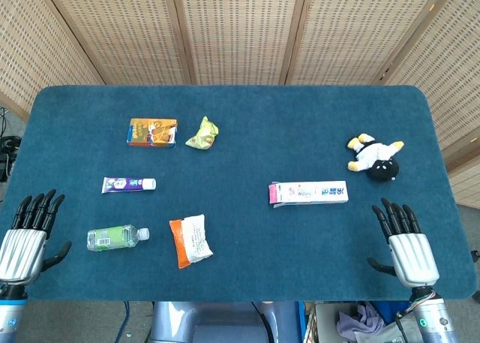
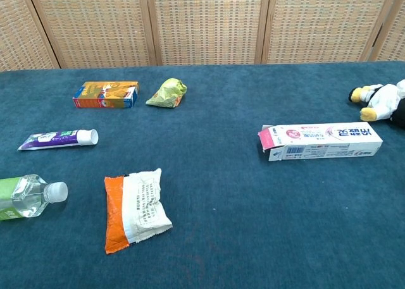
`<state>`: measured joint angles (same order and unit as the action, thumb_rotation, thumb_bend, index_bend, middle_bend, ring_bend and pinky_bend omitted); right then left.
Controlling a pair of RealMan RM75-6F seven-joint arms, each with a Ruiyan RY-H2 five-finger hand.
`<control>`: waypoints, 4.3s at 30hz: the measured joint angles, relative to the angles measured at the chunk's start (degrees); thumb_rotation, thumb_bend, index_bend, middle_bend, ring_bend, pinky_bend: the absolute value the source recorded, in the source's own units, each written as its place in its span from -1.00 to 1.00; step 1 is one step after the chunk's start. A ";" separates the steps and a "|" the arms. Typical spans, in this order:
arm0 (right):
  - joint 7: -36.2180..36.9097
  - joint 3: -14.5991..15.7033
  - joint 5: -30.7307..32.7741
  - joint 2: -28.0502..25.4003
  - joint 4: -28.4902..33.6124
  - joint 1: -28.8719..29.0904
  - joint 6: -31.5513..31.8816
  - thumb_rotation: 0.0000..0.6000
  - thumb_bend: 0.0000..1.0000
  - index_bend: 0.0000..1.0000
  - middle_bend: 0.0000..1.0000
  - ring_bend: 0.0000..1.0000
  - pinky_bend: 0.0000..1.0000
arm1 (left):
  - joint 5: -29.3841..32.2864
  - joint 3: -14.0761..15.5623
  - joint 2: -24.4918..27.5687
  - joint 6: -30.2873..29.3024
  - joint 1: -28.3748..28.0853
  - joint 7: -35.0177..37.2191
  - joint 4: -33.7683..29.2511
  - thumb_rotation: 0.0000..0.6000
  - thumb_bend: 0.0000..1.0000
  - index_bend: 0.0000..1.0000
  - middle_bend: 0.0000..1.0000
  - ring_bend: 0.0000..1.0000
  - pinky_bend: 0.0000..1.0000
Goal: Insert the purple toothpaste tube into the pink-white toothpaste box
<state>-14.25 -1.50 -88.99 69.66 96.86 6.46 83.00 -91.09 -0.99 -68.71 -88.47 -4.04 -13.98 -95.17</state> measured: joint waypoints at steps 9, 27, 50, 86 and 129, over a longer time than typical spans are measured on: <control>0.02 0.04 -0.11 -0.01 0.05 -0.03 0.05 1.00 -1.00 -0.99 -1.00 -1.00 -1.00 | -0.09 0.03 -0.08 -0.02 -0.04 -0.12 0.02 1.00 -0.42 -1.00 -1.00 -1.00 -1.00; 0.49 -0.14 0.62 0.06 -0.31 0.12 -0.55 1.00 -1.00 -0.99 -1.00 -1.00 -1.00 | 1.70 -1.85 -0.36 1.42 -1.56 1.56 0.94 1.00 -0.42 -1.00 -1.00 -1.00 -1.00; -0.29 -0.09 0.85 0.72 -0.59 0.46 -1.20 1.00 -1.00 -0.99 -1.00 -1.00 -1.00 | 14.22 -8.34 3.19 21.14 -13.42 5.90 7.18 1.00 -0.42 -0.79 -0.87 -0.92 -0.69; 0.30 -0.18 2.05 1.39 -1.73 0.89 -2.37 1.00 -1.00 -0.99 -1.00 -1.00 -1.00 | 44.00 -7.14 -6.28 42.66 -32.39 -16.99 19.63 1.00 -0.41 -0.46 -0.59 -0.73 -0.54; 1.48 -0.38 3.18 2.03 -3.10 1.35 -3.07 1.00 -1.00 -0.99 -1.00 -1.00 -1.00 | 58.17 -3.30 -19.24 45.23 -41.87 -24.20 31.52 1.00 -0.41 0.08 -0.13 -0.32 -0.22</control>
<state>-12.77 -1.88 -85.82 71.69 93.76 7.81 79.92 -32.92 -4.29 -87.96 -43.24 -45.91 -38.18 -63.65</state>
